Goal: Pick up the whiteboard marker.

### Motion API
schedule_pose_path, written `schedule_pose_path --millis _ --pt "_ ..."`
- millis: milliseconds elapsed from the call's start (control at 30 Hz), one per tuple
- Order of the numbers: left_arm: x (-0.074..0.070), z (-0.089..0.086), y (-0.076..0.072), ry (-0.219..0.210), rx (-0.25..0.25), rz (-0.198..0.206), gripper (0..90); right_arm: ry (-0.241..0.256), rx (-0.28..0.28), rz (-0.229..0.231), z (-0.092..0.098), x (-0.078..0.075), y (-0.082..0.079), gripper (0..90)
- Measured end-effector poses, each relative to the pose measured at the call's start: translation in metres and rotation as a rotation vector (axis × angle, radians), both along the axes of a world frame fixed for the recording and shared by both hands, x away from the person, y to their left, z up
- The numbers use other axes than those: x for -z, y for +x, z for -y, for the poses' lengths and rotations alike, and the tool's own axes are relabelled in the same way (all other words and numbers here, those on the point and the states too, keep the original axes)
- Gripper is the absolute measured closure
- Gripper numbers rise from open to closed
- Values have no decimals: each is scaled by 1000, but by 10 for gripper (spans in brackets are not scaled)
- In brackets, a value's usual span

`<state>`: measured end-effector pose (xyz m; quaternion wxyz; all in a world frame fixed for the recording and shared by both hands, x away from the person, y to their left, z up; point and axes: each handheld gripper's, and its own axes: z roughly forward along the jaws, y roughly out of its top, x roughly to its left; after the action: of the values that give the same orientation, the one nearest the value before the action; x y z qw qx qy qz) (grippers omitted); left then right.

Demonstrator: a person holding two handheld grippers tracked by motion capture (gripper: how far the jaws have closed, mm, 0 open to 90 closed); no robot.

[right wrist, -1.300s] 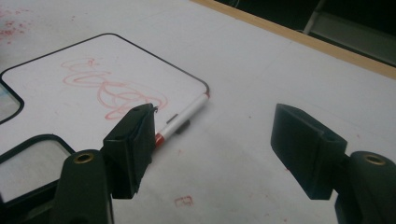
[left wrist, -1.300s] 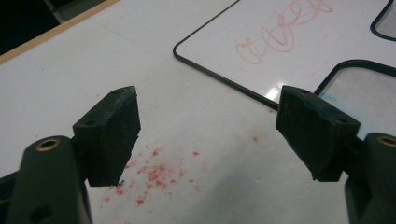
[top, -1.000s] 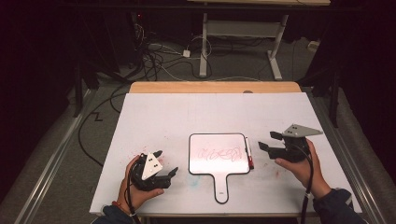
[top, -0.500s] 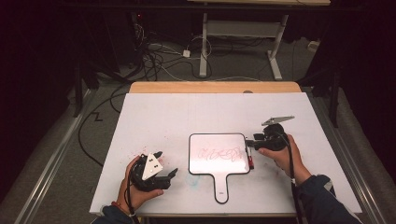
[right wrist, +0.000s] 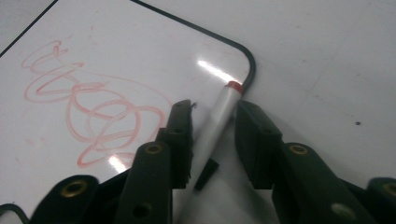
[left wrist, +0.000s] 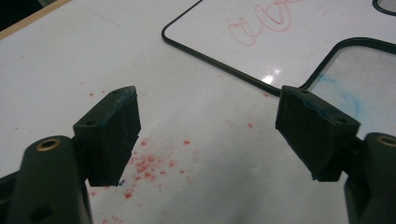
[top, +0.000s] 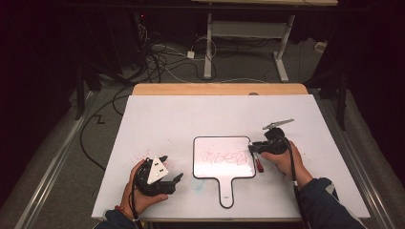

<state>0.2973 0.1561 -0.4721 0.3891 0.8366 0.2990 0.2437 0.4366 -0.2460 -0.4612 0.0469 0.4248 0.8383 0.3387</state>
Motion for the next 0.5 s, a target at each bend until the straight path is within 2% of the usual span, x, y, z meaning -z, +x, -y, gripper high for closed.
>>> schedule_pose_path --millis 100,167,267,400,500 --pt "0 0 0 2 3 -3 209 -3 9 9 0 -1 -1 805" --pt "0 1 0 3 5 -6 209 8 8 2 2 0 -1 810" --pt "1 2 1 1 7 -12 209 -4 2 12 0 -1 -1 812" --pt "0 3 2 -13 12 -23 210 -3 -5 47 -1 -6 -5 812" --pt "-4 6 5 -54 16 -38 220 22 -11 100 -2 -18 -12 812"
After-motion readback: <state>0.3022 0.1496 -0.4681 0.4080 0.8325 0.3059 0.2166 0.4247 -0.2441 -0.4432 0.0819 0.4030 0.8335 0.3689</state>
